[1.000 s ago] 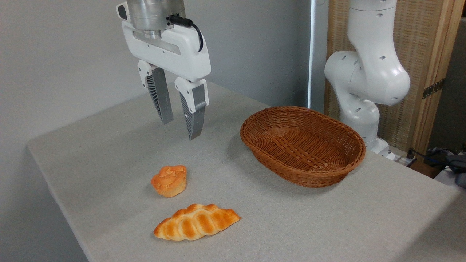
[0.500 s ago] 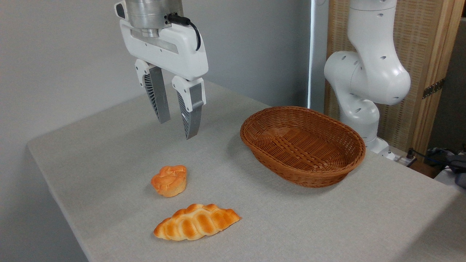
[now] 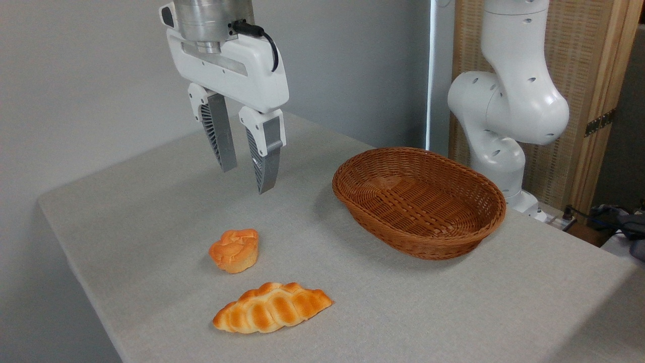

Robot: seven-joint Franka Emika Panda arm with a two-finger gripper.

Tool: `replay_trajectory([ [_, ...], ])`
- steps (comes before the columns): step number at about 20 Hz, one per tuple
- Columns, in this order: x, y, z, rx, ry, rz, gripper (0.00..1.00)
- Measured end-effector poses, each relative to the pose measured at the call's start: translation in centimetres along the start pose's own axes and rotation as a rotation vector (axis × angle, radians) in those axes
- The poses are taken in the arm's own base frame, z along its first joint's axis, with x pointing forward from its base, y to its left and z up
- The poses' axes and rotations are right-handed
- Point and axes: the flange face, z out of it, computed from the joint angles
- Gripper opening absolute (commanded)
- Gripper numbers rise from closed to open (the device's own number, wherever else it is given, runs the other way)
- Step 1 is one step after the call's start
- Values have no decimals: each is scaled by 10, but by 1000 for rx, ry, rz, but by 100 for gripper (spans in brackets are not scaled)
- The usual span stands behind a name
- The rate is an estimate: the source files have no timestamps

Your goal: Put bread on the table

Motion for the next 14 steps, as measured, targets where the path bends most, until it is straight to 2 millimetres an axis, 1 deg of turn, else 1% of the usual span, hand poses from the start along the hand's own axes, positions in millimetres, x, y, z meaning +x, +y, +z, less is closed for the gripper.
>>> replay_trajectory([
  [4, -4, 0, 3, -17, -23, 70, 100],
  [14, -5, 0, 3, -20, -26, 77, 100],
])
